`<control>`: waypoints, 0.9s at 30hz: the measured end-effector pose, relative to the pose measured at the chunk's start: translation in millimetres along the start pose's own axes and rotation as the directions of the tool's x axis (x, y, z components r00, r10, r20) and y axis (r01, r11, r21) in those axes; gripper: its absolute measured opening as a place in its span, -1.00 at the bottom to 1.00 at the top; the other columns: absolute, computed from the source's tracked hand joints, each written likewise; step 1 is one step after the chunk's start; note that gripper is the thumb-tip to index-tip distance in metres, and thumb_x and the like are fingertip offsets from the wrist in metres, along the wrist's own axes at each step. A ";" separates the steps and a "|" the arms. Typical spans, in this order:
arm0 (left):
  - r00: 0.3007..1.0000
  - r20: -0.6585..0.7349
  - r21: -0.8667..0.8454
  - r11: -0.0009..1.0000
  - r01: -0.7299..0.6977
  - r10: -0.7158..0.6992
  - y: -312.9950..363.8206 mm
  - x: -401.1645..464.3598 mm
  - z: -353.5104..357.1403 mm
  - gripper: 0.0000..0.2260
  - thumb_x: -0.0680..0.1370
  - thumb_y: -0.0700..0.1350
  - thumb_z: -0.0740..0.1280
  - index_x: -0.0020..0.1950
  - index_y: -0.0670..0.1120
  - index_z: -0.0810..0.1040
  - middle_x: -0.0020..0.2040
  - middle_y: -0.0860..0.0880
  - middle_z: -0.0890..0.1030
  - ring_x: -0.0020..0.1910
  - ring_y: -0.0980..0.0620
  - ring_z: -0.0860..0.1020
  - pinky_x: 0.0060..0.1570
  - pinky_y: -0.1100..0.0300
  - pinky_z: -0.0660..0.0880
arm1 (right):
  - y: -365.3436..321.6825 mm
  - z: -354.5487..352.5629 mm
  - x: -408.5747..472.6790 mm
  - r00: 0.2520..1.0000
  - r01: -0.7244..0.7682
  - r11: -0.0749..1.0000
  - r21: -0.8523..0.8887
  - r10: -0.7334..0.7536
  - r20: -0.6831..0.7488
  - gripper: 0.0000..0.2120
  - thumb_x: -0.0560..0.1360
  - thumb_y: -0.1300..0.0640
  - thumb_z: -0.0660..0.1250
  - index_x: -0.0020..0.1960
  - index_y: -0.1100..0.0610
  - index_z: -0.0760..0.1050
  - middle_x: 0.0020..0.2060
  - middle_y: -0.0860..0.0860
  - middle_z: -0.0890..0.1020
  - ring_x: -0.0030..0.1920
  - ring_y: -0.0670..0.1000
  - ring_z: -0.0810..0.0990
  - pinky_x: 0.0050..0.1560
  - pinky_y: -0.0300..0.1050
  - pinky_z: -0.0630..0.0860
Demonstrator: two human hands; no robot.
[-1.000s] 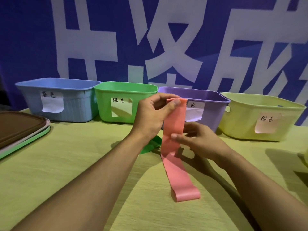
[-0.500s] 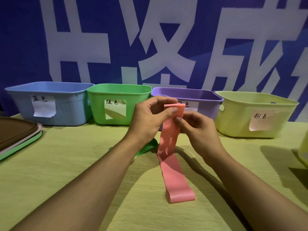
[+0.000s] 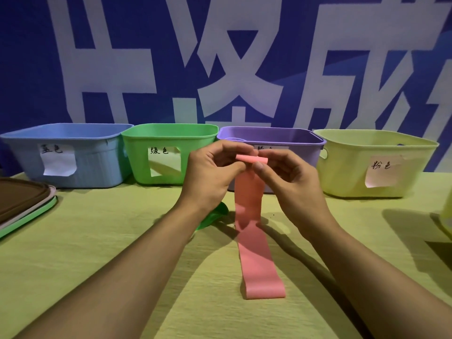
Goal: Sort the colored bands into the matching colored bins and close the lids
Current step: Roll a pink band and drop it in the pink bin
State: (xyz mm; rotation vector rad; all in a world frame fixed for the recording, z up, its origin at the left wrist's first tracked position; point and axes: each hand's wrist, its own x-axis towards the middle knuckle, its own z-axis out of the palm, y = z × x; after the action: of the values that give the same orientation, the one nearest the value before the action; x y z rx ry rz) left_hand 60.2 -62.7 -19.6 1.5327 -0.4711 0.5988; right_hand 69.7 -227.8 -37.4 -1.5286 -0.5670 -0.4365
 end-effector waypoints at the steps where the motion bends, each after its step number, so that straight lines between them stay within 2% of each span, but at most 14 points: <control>1: 1.000 0.003 -0.003 1.000 -0.004 0.004 0.6 -0.3 0.5 -0.72 0.49 -0.40 0.46 -0.01 -0.01 0.70 -0.02 0.01 0.76 0.04 0.05 0.72 0.14 0.06 0.65 | -0.3 -0.4 0.3 1.000 0.010 1.000 -0.003 -0.010 -0.008 -0.71 0.48 0.03 0.45 0.18 0.04 0.63 0.01 -0.04 0.72 0.05 -0.09 0.70 -0.13 -0.24 0.63; 6: 0.999 0.032 0.016 1.000 -0.022 0.021 -1.2 0.0 1.2 -0.71 0.46 -0.38 0.51 0.02 -0.01 0.70 0.00 0.01 0.76 0.06 0.04 0.72 0.14 0.11 0.64 | 2.8 -4.2 3.2 0.998 0.050 0.997 -0.065 -0.053 -0.046 -0.79 0.52 0.03 0.42 0.14 0.05 0.65 -0.02 -0.06 0.73 0.06 -0.03 0.70 0.05 -0.06 0.67; 12: 0.997 0.080 0.055 0.998 -0.021 0.017 -3.7 0.4 -1.3 -0.72 0.44 -0.31 0.56 0.11 -0.08 0.70 0.03 0.00 0.75 0.08 0.06 0.71 0.15 0.14 0.63 | 4.9 -4.9 3.2 0.996 0.054 0.996 -0.066 -0.058 -0.065 -0.83 0.51 0.00 0.42 0.07 0.01 0.65 -0.04 -0.05 0.72 0.06 0.00 0.69 0.06 0.00 0.69; 15: 0.996 0.091 0.056 0.998 0.015 -0.020 -4.6 0.0 -2.0 -0.71 0.42 -0.15 0.57 0.13 -0.06 0.69 0.04 0.00 0.75 0.09 0.06 0.71 0.16 0.13 0.62 | 4.0 -4.2 3.1 0.997 0.041 0.999 -0.031 -0.043 -0.062 -0.82 0.49 -0.01 0.42 0.05 0.02 0.65 -0.05 -0.04 0.73 0.05 0.02 0.70 0.09 0.07 0.68; 17: 0.994 0.090 0.056 0.997 0.054 -0.059 -4.4 -1.1 -1.8 -0.73 0.44 -0.01 0.52 0.11 -0.03 0.70 0.03 0.01 0.75 0.09 0.07 0.70 0.15 0.12 0.62 | 3.1 -3.2 3.0 0.998 0.025 1.000 -0.004 -0.025 -0.049 -0.83 0.48 0.00 0.42 0.04 0.02 0.65 -0.06 -0.05 0.73 0.05 0.01 0.70 0.11 0.06 0.67; 20: 0.992 0.077 0.099 0.991 0.090 -0.098 -6.2 -2.2 -1.5 -0.76 0.48 0.09 0.44 0.05 0.00 0.71 -0.04 0.02 0.75 0.03 0.06 0.71 0.12 0.06 0.64 | 2.5 -2.3 2.5 1.000 0.007 1.000 0.011 -0.007 -0.027 -0.84 0.48 0.01 0.42 0.03 0.01 0.66 -0.06 -0.04 0.73 0.05 0.00 0.70 0.11 0.04 0.67; 24: 0.995 0.044 0.120 0.989 0.089 -0.095 -8.6 -1.6 -0.9 -0.81 0.49 0.09 0.45 -0.01 0.02 0.72 -0.09 0.01 0.75 -0.01 0.00 0.71 0.14 -0.07 0.64 | 2.1 -1.8 2.1 1.000 -0.006 1.000 0.008 0.007 -0.027 -0.84 0.48 0.03 0.42 0.05 0.00 0.65 -0.04 -0.05 0.72 0.07 -0.02 0.68 0.11 0.01 0.67; 27: 0.996 0.034 0.111 0.991 0.072 -0.077 -8.9 -1.4 0.1 -0.85 0.48 0.05 0.48 -0.02 0.03 0.72 -0.08 0.02 0.75 0.00 0.02 0.71 0.14 -0.03 0.65 | 3.4 -2.4 2.3 0.999 -0.012 1.000 0.001 0.012 -0.030 -0.85 0.52 0.07 0.43 0.08 0.01 0.65 -0.01 -0.04 0.72 0.09 0.00 0.68 0.08 -0.02 0.68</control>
State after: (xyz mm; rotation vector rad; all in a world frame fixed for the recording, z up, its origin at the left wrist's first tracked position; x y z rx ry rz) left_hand 64.8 -62.4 -27.5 1.6618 -0.4137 0.5456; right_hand 73.7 -230.0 -38.6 -1.5212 -0.5348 -0.4489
